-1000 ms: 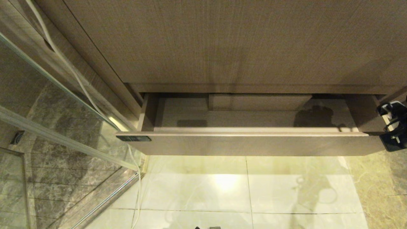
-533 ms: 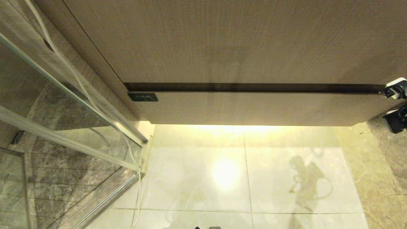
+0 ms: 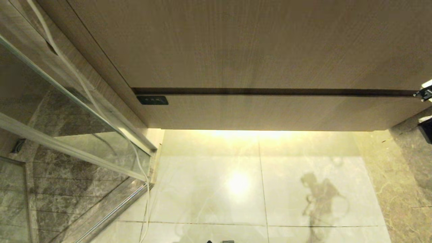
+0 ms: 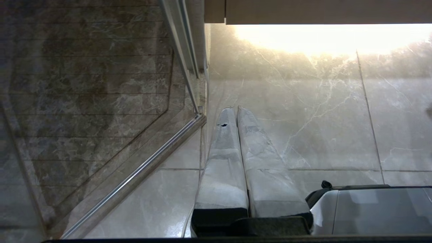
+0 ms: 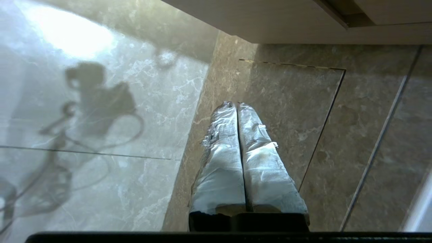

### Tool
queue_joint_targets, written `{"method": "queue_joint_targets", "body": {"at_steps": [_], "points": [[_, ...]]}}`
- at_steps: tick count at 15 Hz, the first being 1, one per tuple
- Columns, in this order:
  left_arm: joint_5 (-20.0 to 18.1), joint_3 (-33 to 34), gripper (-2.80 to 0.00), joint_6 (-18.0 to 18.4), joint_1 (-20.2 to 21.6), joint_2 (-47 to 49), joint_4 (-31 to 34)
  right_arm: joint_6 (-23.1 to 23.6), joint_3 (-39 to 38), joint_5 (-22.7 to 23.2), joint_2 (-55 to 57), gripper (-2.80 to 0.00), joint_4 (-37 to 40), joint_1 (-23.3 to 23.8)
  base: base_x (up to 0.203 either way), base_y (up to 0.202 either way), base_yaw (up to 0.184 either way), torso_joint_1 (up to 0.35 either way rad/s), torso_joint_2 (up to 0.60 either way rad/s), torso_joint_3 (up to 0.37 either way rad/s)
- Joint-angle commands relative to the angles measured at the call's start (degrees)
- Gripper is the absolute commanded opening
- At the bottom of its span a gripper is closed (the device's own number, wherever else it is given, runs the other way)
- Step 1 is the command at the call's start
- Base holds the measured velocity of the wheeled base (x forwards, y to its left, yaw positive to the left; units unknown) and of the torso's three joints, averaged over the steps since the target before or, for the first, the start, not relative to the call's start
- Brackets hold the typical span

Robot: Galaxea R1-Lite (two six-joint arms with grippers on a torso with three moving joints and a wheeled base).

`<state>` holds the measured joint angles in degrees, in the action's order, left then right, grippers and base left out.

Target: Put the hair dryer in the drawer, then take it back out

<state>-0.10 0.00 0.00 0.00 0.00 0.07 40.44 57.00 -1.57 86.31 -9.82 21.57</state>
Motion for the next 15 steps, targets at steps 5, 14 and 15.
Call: {"method": "queue_joint_targets", "body": {"at_steps": [5, 14, 15], "points": [[0.01, 0.00, -2.80, 0.00, 0.00, 0.00, 0.01, 0.16, -13.47, -0.19, -18.95, -2.80, 0.20, -4.87, 0.000, 0.000, 0.000, 0.000, 0.00, 0.000], [0.01, 0.00, -2.80, 0.00, 0.00, 0.00, 0.01, -2.68, -38.30, -0.43, -47.71, -2.80, 1.65, -8.77, 0.000, 0.000, 0.000, 0.000, 0.00, 0.000], [0.01, 0.00, -2.80, 0.00, 0.00, 0.00, 0.01, -6.98, -41.04, -0.34, -51.81, -2.80, 1.73, -11.39, 0.000, 0.000, 0.000, 0.000, 0.00, 0.000]]}}
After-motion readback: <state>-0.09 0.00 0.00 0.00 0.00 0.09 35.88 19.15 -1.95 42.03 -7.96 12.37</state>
